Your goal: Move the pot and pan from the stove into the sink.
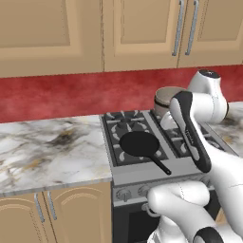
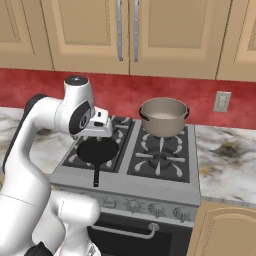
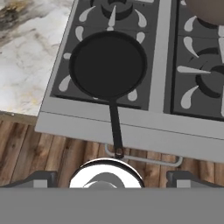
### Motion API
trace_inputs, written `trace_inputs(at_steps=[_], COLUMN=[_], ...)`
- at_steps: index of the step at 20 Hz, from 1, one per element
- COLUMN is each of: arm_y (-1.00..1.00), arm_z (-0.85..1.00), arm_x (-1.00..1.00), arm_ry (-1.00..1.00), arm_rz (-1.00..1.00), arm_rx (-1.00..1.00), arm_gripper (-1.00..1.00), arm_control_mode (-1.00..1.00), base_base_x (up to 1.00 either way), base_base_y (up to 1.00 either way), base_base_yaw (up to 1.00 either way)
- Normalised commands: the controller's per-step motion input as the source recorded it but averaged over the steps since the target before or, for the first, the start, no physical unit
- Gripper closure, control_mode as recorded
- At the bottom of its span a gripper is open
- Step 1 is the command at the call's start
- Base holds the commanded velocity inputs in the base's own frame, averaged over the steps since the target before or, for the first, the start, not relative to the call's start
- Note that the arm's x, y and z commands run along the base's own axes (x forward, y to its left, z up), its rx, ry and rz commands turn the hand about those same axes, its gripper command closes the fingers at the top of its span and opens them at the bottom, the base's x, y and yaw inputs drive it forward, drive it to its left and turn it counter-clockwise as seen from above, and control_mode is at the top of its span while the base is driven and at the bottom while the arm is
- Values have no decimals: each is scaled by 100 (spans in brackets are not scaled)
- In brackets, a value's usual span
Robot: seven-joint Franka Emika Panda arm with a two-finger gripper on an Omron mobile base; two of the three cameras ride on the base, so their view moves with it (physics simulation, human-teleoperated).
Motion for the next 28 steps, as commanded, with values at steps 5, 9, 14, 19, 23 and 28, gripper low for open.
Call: trace_inputs(at_steps=[5,9,14,19,23,28], arm_y=[0,0,0,0,0,0], arm_z=[-19,-26,-28,-23,-27,-31], arm_x=[0,0,0,5,5,2], arm_ry=[0,0,0,-1,-4,-8], arm_rz=[2,2,1,0,0,0], arm_rx=[0,0,0,0,0,0], arm_gripper=[-100,-100,-100,-100,-100,-100], arm_control_mode=[-100,-100,-100,-100,-100,-100], base_base_x=[0,0,0,0,0,0], base_base_y=[0,0,0,0,0,0], base_base_yaw=[0,0,0,0,0,0])
